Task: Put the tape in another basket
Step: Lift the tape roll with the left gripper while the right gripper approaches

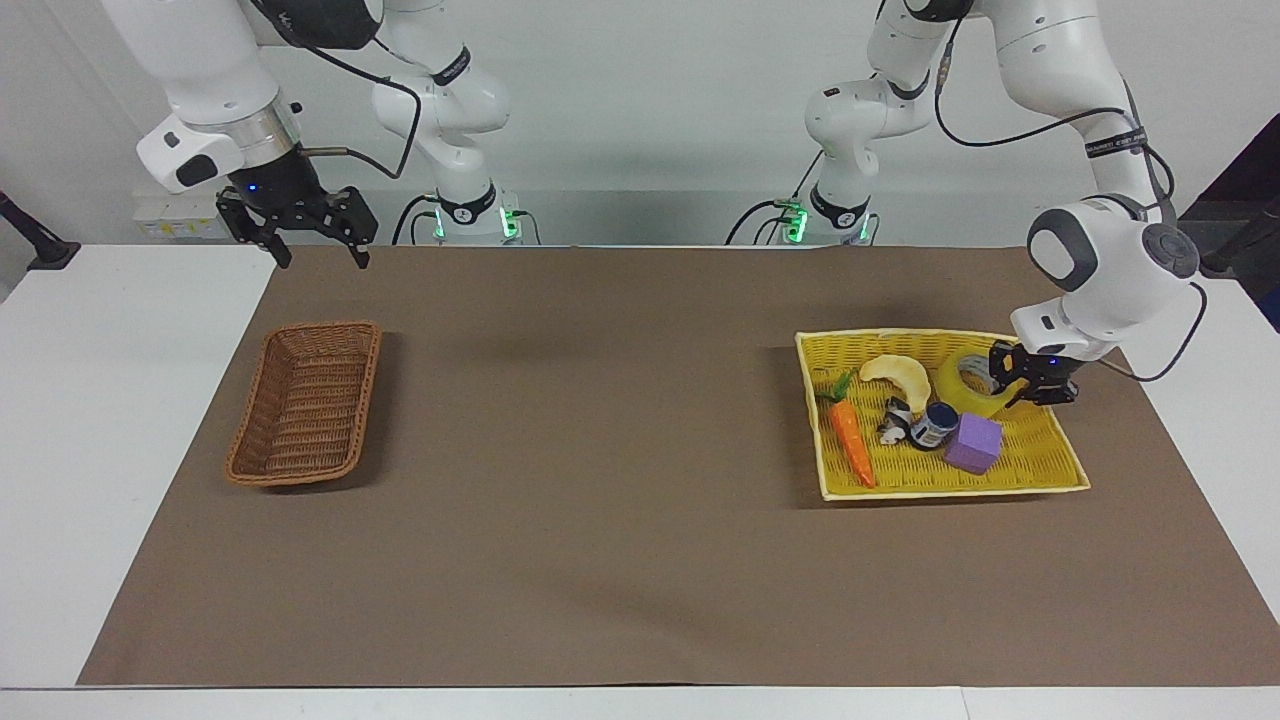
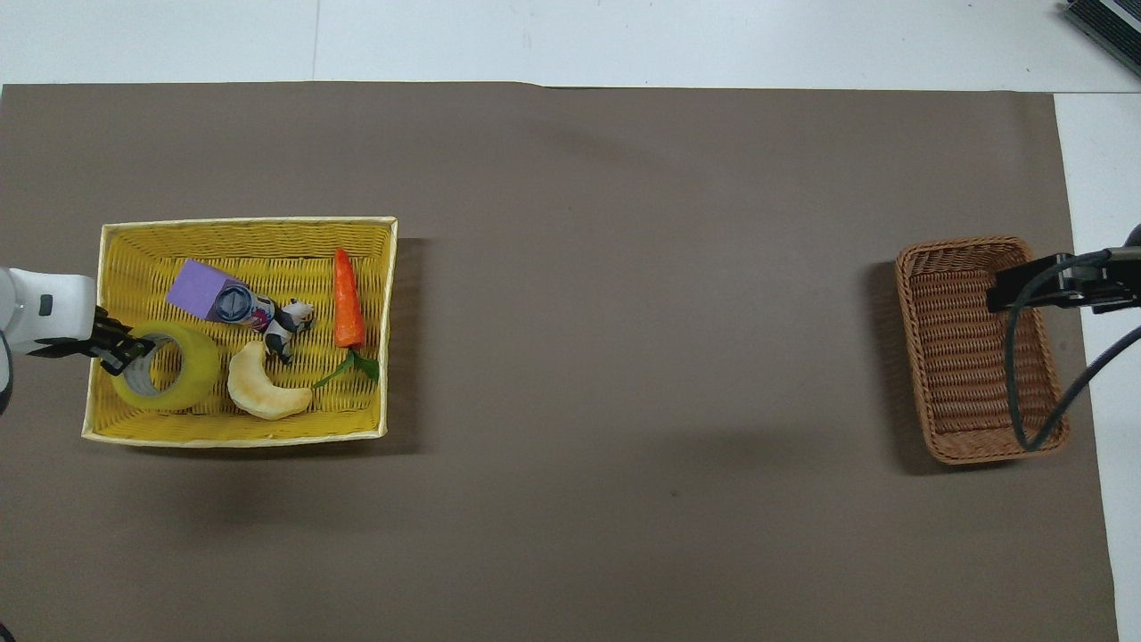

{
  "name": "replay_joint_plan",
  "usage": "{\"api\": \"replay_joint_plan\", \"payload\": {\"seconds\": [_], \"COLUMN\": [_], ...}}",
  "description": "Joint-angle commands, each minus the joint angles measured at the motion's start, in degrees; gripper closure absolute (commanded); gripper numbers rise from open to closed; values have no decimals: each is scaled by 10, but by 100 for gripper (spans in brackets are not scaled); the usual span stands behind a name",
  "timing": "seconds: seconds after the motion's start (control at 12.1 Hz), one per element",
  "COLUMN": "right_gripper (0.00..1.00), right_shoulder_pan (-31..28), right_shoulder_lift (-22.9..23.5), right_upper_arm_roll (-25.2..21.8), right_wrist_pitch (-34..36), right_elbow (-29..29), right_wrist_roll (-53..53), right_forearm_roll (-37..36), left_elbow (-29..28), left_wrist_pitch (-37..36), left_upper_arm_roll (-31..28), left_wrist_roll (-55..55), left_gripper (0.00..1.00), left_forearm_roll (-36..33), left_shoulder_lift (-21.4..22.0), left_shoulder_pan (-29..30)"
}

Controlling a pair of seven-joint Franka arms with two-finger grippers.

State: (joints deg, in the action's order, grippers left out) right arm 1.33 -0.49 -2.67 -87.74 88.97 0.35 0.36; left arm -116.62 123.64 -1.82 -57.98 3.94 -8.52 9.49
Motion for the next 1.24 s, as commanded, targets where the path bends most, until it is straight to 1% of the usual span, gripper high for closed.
{"api": "replay_joint_plan", "payload": {"seconds": [0.0,0.16,0.25,0.33,0.49,0.58,0.74,0.91,0.99,1.07,1.15], "right_gripper": [0,0,0,0,0,0,0,0,0,0,0], "right_shoulder_pan": [-3,-3,-2,-2,-6,-5,-7,-1,0,9,14], "right_shoulder_lift": [-21,-36,-45,-51,-52,-51,-55,-56,-56,-56,-55], "right_upper_arm_roll": [2,1,2,1,1,1,1,2,2,2,2], "right_wrist_pitch": [-29,-59,-71,-83,-95,-98,-127,-167,-196,-225,-249], "right_elbow": [33,61,76,89,104,111,145,181,200,218,232], "right_wrist_roll": [-16,-15,-18,-18,-20,-25,-27,-56,-80,-96,-104], "right_forearm_roll": [16,50,55,76,114,124,164,180,214,252,275], "left_elbow": [37,44,44,44,48,48,54,90,103,110,110], "left_wrist_pitch": [-64,-74,-68,-61,-17,5,36,48,55,73,89], "left_upper_arm_roll": [8,8,9,9,9,9,9,9,9,9,9], "left_wrist_roll": [64,152,208,252,355,408,502,592,629,659,681], "left_gripper": [100,100,100,100,100,100,100,100,100,100,100], "left_forearm_roll": [5,6,7,13,62,70,70,70,70,70,70], "left_shoulder_lift": [53,68,69,68,62,60,55,22,4,-10,-20], "left_shoulder_pan": [-11,-46,-68,-90,-131,-158,-198,-250,-268,-289,-314]}}
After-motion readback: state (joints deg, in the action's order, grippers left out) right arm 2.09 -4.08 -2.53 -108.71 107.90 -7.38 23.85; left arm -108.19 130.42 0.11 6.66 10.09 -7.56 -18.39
